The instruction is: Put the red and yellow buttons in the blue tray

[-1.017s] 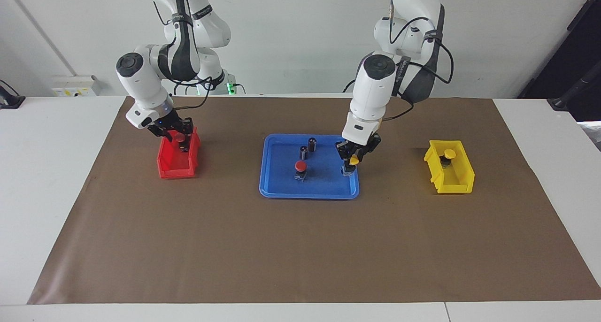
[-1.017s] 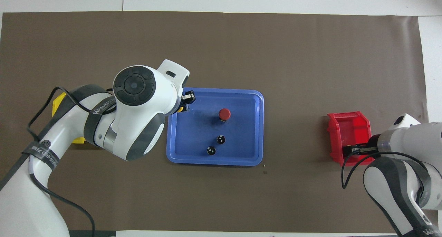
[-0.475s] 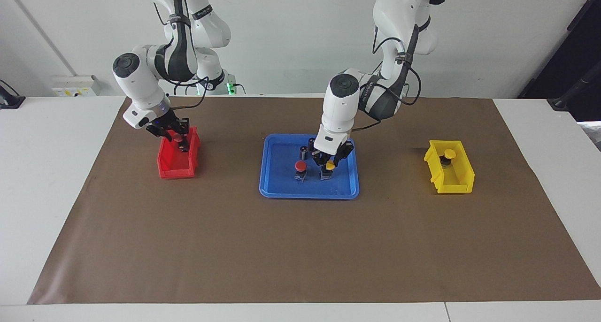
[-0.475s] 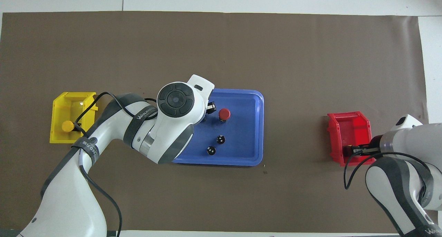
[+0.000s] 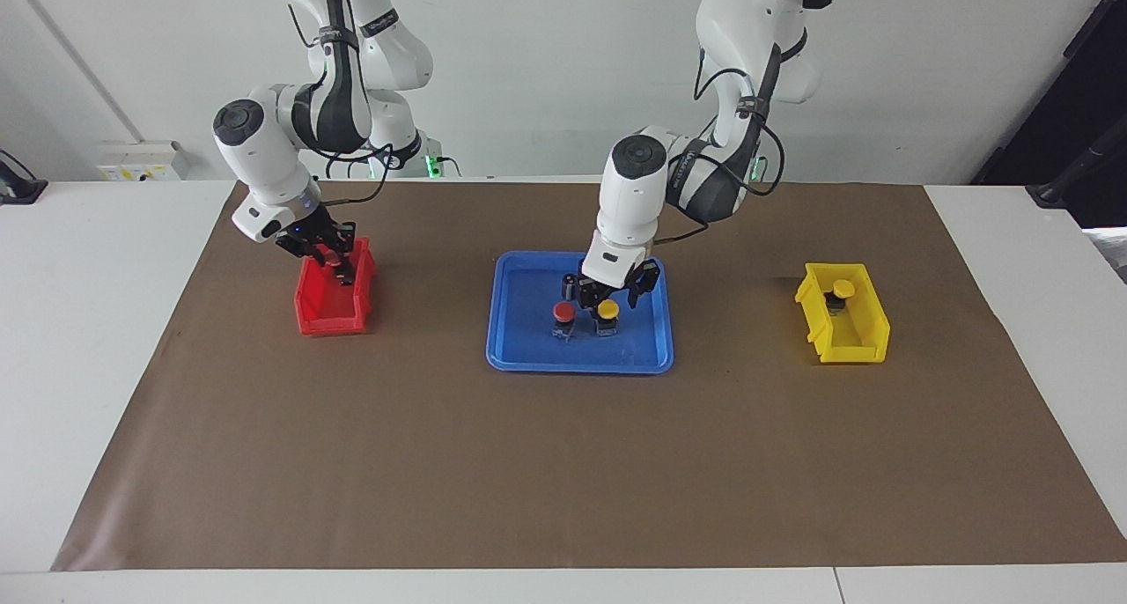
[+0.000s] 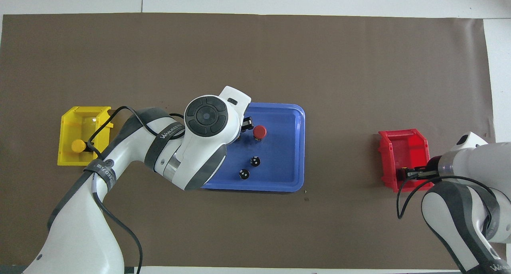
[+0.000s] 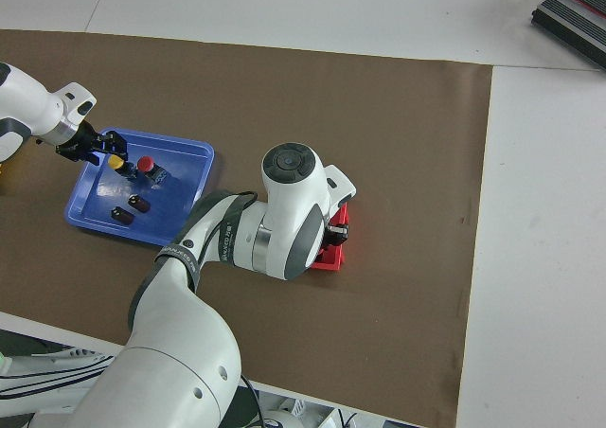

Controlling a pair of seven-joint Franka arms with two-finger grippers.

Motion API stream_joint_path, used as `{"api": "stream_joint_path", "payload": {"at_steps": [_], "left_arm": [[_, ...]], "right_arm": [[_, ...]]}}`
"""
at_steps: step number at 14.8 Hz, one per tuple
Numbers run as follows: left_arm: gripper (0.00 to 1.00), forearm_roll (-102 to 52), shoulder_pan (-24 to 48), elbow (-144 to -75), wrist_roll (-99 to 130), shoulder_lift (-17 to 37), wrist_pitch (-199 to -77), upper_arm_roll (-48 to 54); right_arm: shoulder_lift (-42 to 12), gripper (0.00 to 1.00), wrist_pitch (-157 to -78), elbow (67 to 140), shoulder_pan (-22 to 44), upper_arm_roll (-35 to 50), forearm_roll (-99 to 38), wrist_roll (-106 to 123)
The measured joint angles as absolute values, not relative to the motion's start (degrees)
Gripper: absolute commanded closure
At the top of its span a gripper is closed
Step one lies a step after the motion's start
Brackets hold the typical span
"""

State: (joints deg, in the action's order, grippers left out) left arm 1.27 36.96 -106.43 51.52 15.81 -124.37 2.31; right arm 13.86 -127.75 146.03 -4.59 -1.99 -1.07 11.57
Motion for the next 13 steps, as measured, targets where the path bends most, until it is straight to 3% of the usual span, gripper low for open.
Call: {"api": "stream_joint_path", "payload": {"at_steps": [4, 8, 12, 13], "left_arm": [[0.0, 1.38, 32.56, -99.61, 45.79, 12.48, -111.74, 1.14], [0.0, 1.42, 17.75, -99.41, 24.34, 6.04, -103.69, 0.49], [0.02, 1.38, 4.38, -101.91, 5.2, 4.27, -103.46, 0.27], [0.06, 1.38, 1.82, -102.82, 1.91, 4.28, -104.13, 0.29]], "right_arm": [[13.48, 0.76, -118.88, 138.52, -4.58, -1.79, -1.06, 13.01], [10.47, 0.74, -104.86, 122.6, -1.88, -0.3, -1.16, 9.52], [0.54, 0.73, -101.28, 104.93, 13.4, 0.82, -1.28, -13.06], [-2.56, 0.74, -101.88, 101.84, 16.89, 1.05, -1.26, -18.21]]}}
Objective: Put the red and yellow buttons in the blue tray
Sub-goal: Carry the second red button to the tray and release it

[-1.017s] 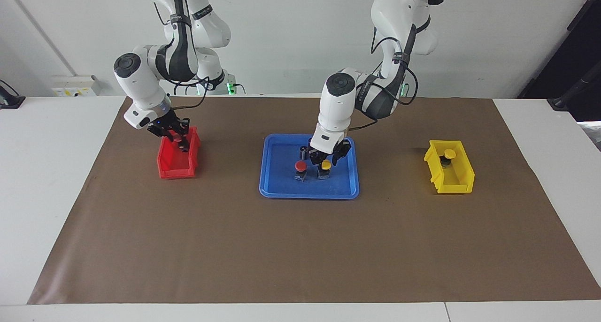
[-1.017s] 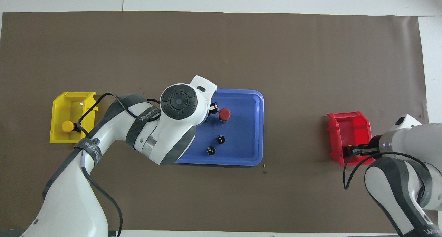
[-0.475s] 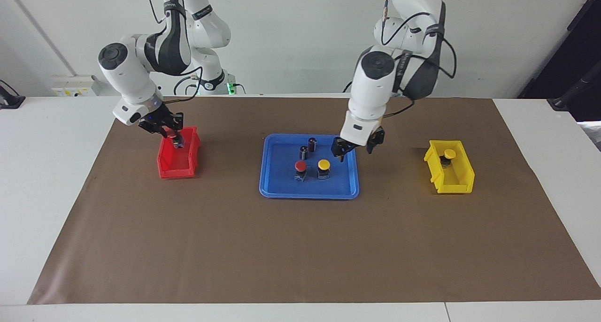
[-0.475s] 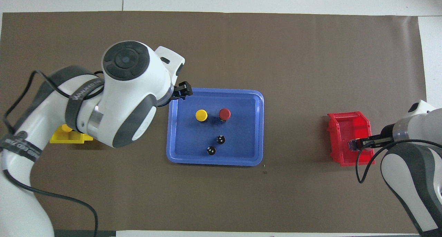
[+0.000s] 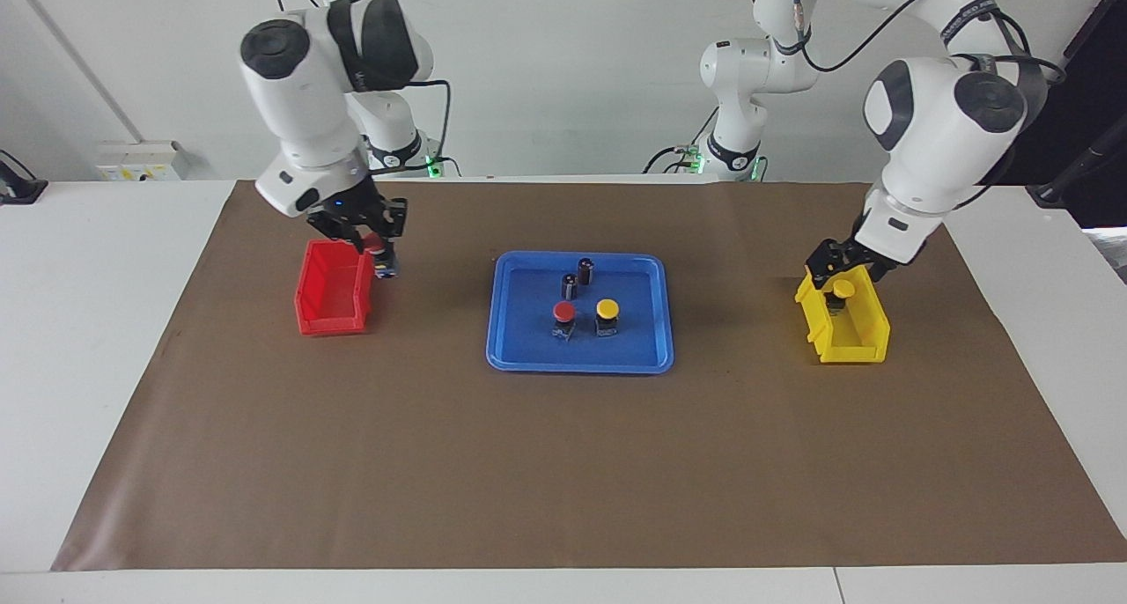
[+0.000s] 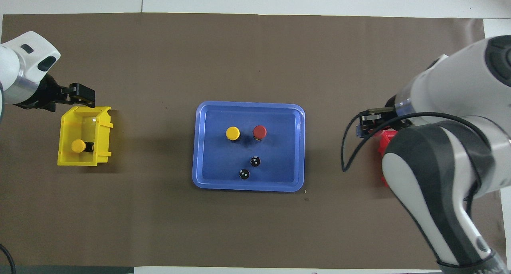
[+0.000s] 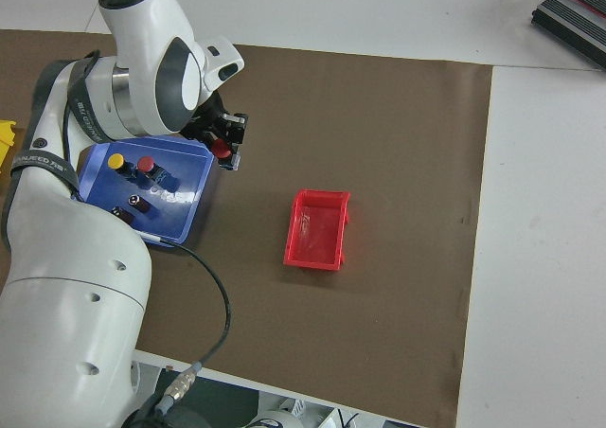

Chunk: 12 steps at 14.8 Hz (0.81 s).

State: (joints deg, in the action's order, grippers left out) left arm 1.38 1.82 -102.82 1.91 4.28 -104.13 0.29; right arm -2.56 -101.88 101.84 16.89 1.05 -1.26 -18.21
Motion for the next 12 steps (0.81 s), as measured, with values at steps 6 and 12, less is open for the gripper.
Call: {"api": "stream_joint_path", "payload": {"at_steps": [6, 12], "left_arm": [[0.26, 1.36, -3.12, -115.98, -3.42, 2.41, -115.23, 0.39], [0.27, 1.36, -4.37, -124.42, -4.97, -1.68, -118.15, 0.5]], "right_arm": [[-17.31, 0.73, -114.79, 97.41, 27.55, 1.05, -1.15, -33.33], [-20.76, 0.73, -117.06, 98.29, 28.7, 0.75, -1.05, -34.47]]}}
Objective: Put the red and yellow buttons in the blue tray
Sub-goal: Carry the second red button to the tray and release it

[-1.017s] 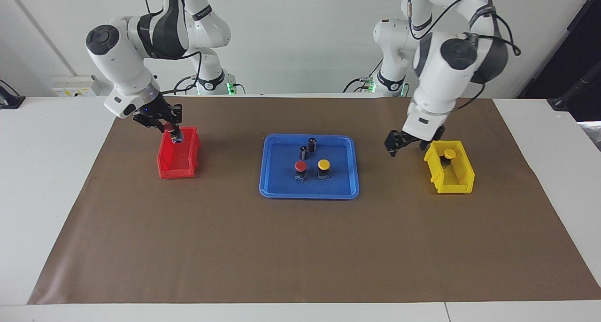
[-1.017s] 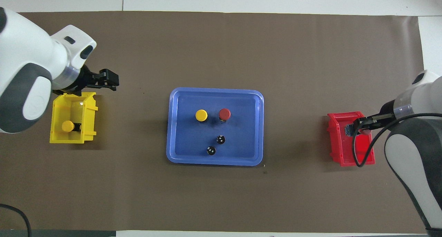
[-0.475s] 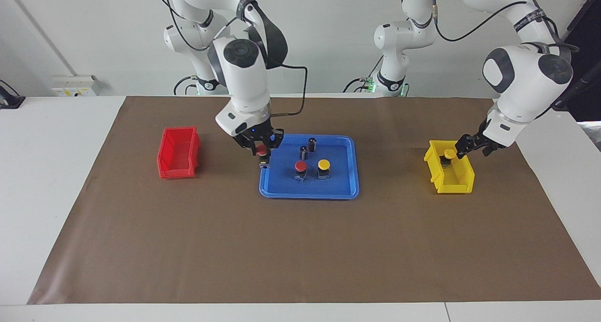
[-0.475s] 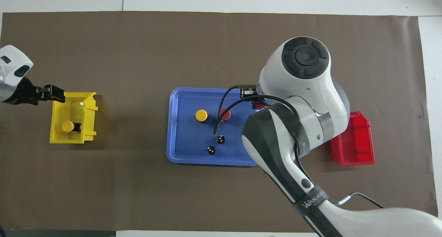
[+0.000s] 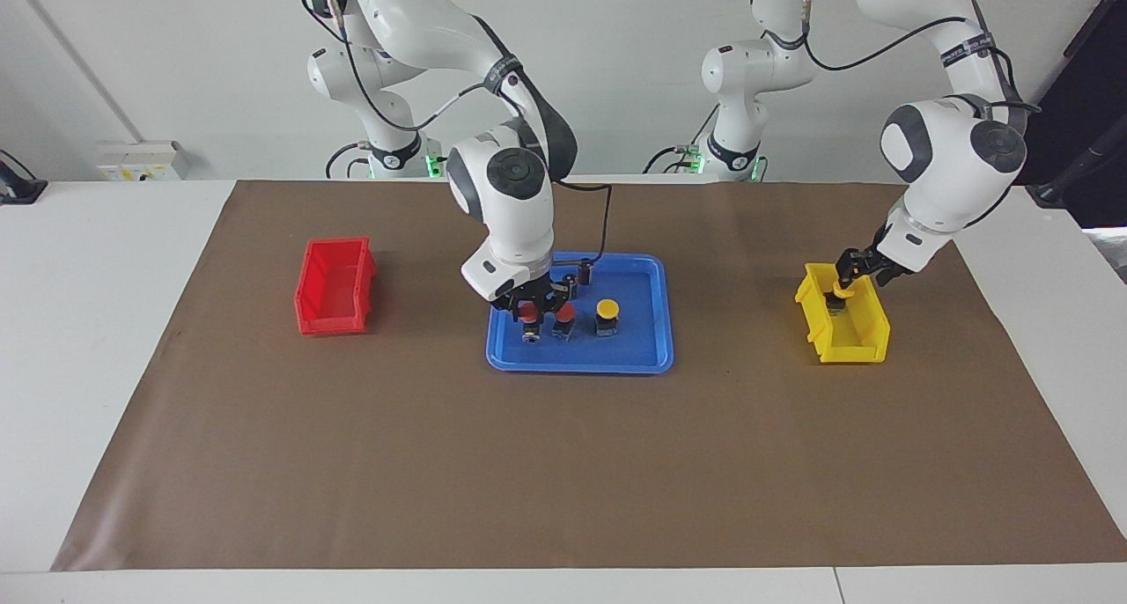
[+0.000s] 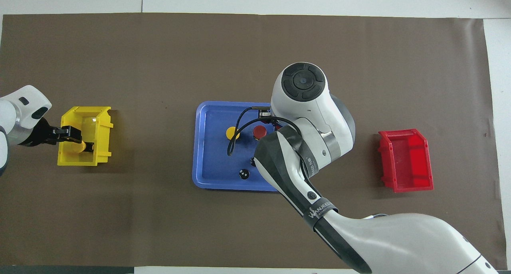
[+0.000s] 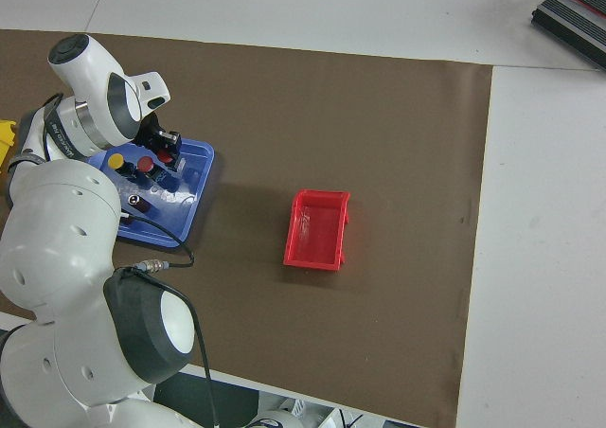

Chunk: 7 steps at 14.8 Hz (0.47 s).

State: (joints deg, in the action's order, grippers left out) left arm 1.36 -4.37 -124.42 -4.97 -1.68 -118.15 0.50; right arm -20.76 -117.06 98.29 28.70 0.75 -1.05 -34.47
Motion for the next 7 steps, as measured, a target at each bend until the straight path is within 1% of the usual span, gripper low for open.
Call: {"api": "stream_joint_path", "payload": {"at_steps": [4, 6, 7], "left_arm": [[0.28, 1.36, -4.37, -127.88, -4.97, -2.29, -121.09, 0.68], [0.28, 1.36, -4.37, -128.98, -4.97, -2.28, -123.01, 0.74], [0.28, 1.36, -4.37, -129.39, -4.97, -2.28, -123.97, 0.75]], "right_arm": [[-20.73, 0.71, -117.23, 99.79, 28.64, 0.47, -1.05, -34.48], [-20.7, 0.65, -117.4, 100.67, 28.61, 0.36, -1.05, -34.48], [-20.7, 0.55, -117.46, 100.96, 28.61, 0.35, -1.05, -34.48]]}}
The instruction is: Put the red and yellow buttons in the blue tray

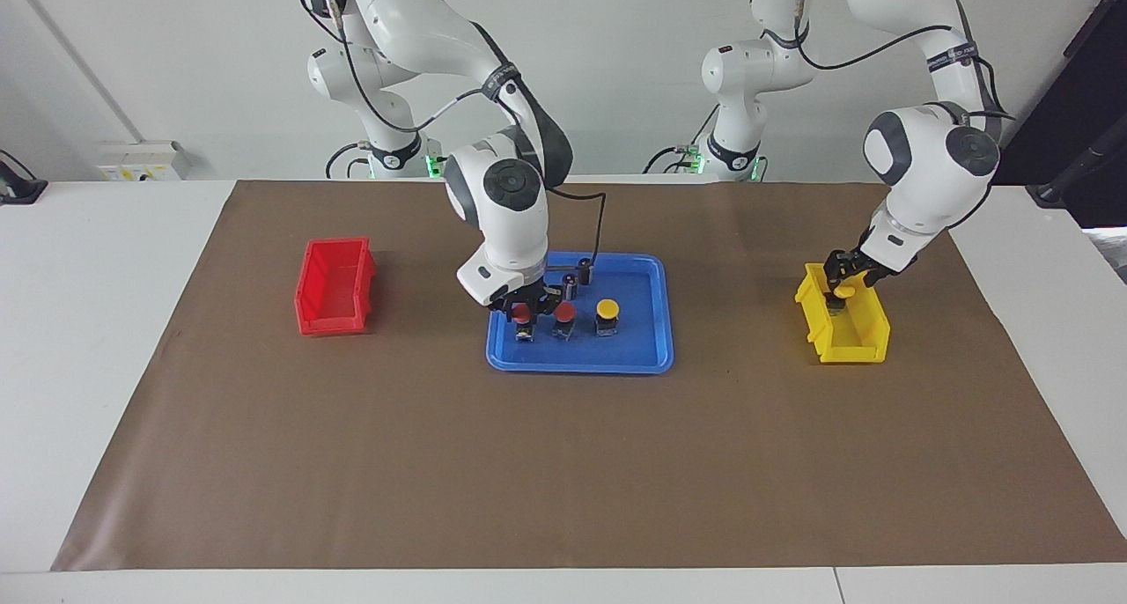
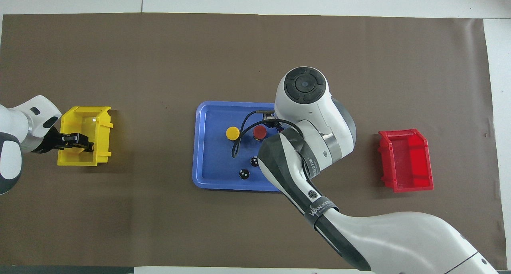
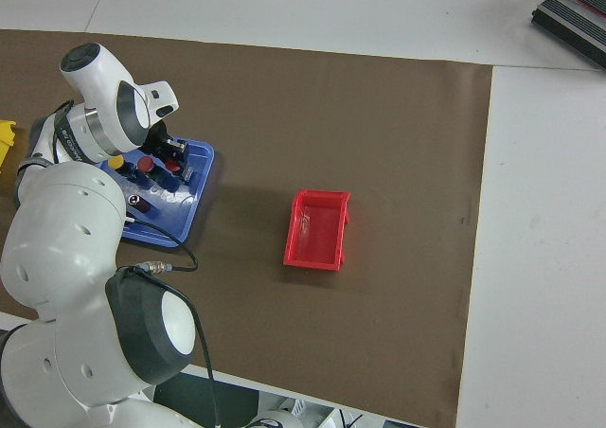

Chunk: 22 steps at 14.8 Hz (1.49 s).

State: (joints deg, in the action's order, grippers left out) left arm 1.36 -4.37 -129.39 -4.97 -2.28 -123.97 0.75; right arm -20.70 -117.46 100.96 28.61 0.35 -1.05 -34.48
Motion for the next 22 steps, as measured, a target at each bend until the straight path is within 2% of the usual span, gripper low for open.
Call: {"api": "stream_joint_path", "payload": {"at_steps": [1, 3, 5, 6, 8, 10, 12, 13, 16, 18, 22], "left_arm": [[0.29, 1.36, -4.37, -129.85, -4.97, -2.27, -124.83, 0.75], [0.31, 1.36, -4.37, -131.21, -4.97, -2.27, -127.02, 0.75], [0.38, 1.36, -4.37, -132.33, -4.97, -2.27, -128.58, 0.75], [0.48, 1.36, -4.37, -132.56, -4.97, -2.27, -128.75, 0.75], [0.86, 1.36, -4.37, -132.69, -4.97, -2.27, -128.79, 0.74], [0.98, 1.36, -4.37, -132.6, -4.97, -2.27, -128.78, 0.74], [0.98, 1.36, -4.37, -130.55, -4.97, -2.45, -126.99, 0.75], [0.99, 1.35, -4.35, -127.24, -4.97, -2.75, -122.68, 0.79], [0.99, 1.21, -2.5, -112.56, -2.06, -4.17, -106.44, 1.64], [0.99, 0.97, 3.4, -107.89, 7.0, -4.48, -103.46, 2.18], [0.99, 0.25, 19.01, -108.6, 28.33, -1.08, -108.41, 3.24]], "right_arm": [[-20.69, 0.31, -117.47, 101.17, 28.61, 0.35, -1.05, -34.48], [-20.68, 0.0, -117.48, 101.29, 28.61, 0.35, -1.05, -34.49], [-20.45, 0.0, -117.5, 101.15, 28.59, 0.27, -1.04, -34.52], [-20.18, 0.0, -117.44, 100.73, 28.47, 0.13, -1.04, -34.54], [-19.34, 0.0, -115.95, 98.96, 27.61, -0.45, -1.01, -34.59], [-18.0, 0.0, -111.27, 95.53, 24.93, -0.8, -0.91, -34.59], [-15.9, 0.0, -104.66, 91.83, 20.5, -0.87, -0.39, -34.18], [-14.57, 0.0, -101.31, 90.33, 17.84, -0.9, -0.01, -32.57], [-9.84, 0.0, -93.93, 88.38, 10.56, -1.07, 0.28, -25.49], [-6.14, 0.0, -89.6, 88.17, 5.68, -1.09, 0.27, -18.83], [-0.99, 0.0, -83.21, 87.69, -2.66, -1.42, 0.25, -7.21]]}}
